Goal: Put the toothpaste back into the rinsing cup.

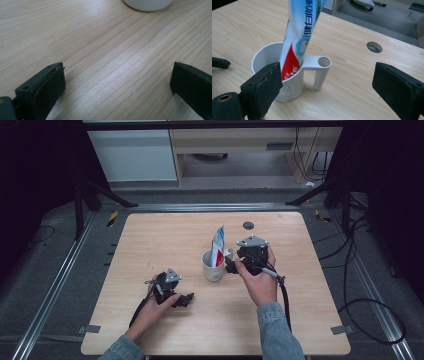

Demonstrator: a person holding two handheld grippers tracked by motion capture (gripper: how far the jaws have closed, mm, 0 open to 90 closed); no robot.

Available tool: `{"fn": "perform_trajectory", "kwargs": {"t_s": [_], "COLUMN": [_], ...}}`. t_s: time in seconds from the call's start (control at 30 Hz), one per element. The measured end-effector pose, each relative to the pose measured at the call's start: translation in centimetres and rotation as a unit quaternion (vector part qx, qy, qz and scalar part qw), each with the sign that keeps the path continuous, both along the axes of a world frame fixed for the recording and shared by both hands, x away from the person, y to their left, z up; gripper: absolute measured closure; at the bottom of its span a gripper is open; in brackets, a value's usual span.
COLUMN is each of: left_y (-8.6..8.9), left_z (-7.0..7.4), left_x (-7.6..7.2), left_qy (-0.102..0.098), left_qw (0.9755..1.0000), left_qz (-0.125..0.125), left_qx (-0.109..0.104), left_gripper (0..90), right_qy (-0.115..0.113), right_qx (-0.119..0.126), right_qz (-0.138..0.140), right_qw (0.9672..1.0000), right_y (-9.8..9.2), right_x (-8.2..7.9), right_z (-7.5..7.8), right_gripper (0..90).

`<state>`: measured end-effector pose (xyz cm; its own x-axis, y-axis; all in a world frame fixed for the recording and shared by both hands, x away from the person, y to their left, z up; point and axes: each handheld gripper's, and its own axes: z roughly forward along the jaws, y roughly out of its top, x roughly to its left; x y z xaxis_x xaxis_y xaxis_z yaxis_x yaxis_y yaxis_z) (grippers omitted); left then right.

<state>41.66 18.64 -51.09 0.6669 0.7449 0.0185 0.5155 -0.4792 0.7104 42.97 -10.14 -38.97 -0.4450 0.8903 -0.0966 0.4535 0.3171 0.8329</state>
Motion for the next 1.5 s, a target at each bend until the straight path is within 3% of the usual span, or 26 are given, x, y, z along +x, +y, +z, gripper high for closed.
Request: {"fn": "perform_trajectory", "kwargs": {"t_s": [0.43,0.8,1.5], "left_y": [0.0,0.0,0.0], "left_z": [0.0,0.0,0.0], "left_x": [0.0,0.0,0.0], "left_qy": [0.0,0.0,0.0], "left_qw": [1.0,1.0,1.0], "left_qz": [0.0,0.001,0.001], "left_qx": [0.002,0.001,0.002], "left_gripper": [0.0,0.0,0.0], "right_qy": [-0.002,0.003,0.068], "right_qx": [-0.002,0.004,0.009], "right_qz": [-0.029,-0.07,-0.12], "right_qw": [0.9996,0.9975,0.9905], "right_y": [-2.3,-5.3,-10.4], "right_x": [-0.3,-0.9,-1.4], "right_z": [-0.8,-1.8,-6.4], "right_gripper": [7.8,7.8,8.6]}}
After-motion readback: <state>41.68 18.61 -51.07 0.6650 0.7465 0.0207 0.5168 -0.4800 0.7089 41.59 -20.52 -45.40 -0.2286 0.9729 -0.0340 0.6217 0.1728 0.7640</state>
